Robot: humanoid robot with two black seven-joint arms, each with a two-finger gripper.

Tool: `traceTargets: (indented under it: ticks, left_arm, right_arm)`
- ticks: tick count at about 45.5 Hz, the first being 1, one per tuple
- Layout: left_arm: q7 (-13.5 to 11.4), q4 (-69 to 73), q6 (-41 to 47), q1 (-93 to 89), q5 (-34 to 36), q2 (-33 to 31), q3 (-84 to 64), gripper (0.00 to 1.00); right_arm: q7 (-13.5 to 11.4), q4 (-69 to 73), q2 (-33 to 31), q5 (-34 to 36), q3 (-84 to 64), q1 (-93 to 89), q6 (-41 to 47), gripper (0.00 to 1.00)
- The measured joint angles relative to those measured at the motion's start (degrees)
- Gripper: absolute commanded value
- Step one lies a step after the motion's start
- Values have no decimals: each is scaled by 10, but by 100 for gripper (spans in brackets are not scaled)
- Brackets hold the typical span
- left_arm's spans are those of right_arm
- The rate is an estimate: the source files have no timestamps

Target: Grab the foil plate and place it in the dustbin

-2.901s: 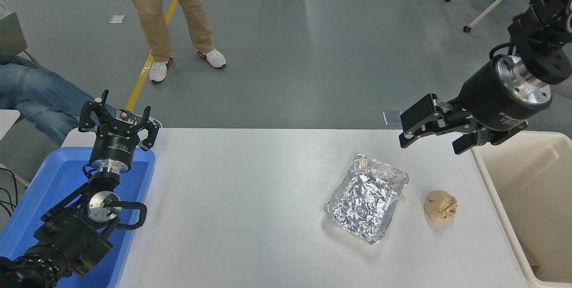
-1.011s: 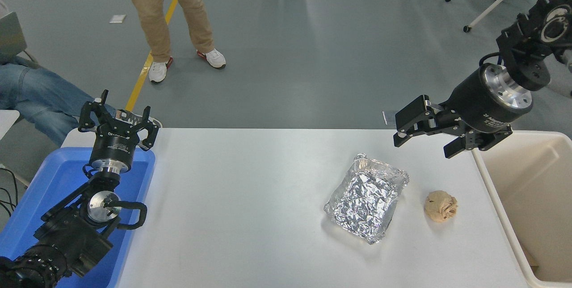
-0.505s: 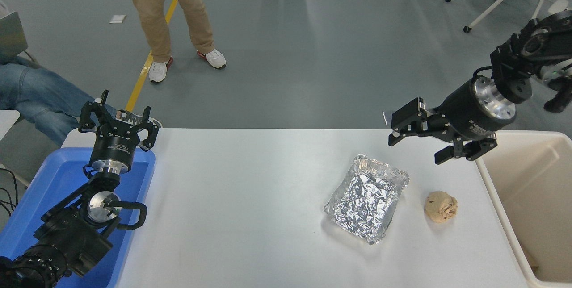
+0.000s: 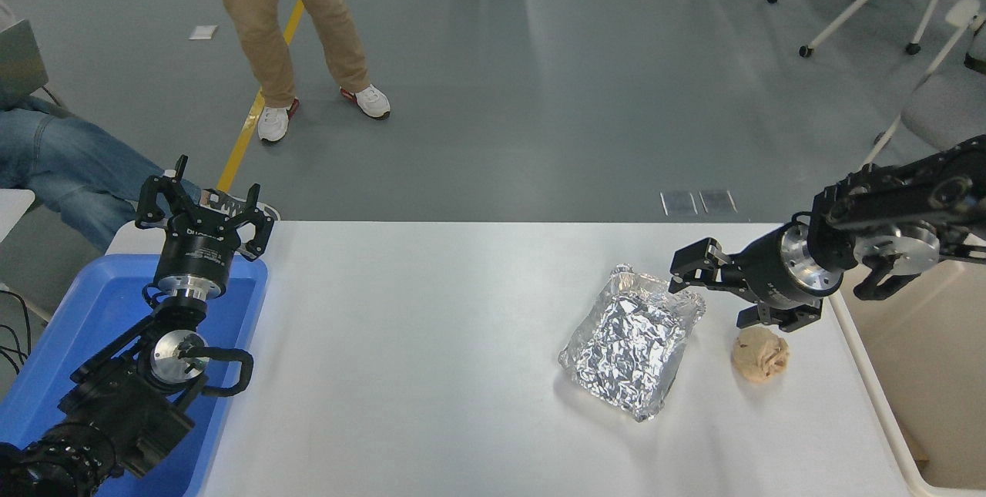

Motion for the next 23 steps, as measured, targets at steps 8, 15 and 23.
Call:
traceTargets:
  ticks: [8,15,23]
  left_arm:
    - [0,0,0,0,0,0,0,99]
    - [0,0,0,0,0,0,0,99]
    - [0,0,0,0,0,0,0,99]
  right_arm:
    - [0,-35,14,0,21,-61,-34,100]
    - [0,-60,25,0,34,-102,-58,100]
    - [1,-88,41,0,46,-142,-87,100]
